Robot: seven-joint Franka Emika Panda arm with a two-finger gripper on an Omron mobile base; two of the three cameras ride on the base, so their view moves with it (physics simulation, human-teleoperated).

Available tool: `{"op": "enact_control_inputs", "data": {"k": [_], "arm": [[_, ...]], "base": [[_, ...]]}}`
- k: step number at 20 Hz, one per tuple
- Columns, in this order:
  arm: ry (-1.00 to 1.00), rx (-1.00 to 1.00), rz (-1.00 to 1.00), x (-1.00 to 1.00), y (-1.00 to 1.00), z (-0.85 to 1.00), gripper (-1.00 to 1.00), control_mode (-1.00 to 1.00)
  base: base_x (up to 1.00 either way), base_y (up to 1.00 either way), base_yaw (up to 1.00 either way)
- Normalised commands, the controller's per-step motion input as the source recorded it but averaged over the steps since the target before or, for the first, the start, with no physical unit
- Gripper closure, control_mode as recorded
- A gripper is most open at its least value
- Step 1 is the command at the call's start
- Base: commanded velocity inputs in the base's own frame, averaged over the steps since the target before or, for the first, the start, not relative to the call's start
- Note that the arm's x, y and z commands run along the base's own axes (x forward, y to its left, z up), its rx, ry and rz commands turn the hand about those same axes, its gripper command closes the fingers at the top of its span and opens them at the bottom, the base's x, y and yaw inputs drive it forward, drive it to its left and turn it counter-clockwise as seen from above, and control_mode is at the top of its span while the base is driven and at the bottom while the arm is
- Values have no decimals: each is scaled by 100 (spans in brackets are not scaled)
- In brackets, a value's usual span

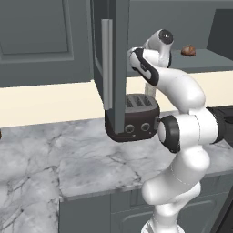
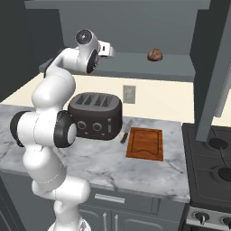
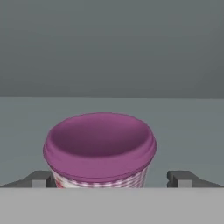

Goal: Pick the bread, place it on the cutting board, pick the jam, place it on the counter, and close the cabinet.

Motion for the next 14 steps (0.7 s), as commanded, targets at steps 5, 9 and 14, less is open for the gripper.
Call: {"op": "enact_control_inputs", "data": {"k": [5, 9, 14], "arm": [[-9, 0, 0, 6, 0, 1, -100, -100], [-5, 0, 0, 13, 1, 0, -100, -100], [-1, 0, 0, 14, 4, 0, 100, -100]], "base": [[0, 0, 0], [0, 0, 0], [0, 0, 0]]}}
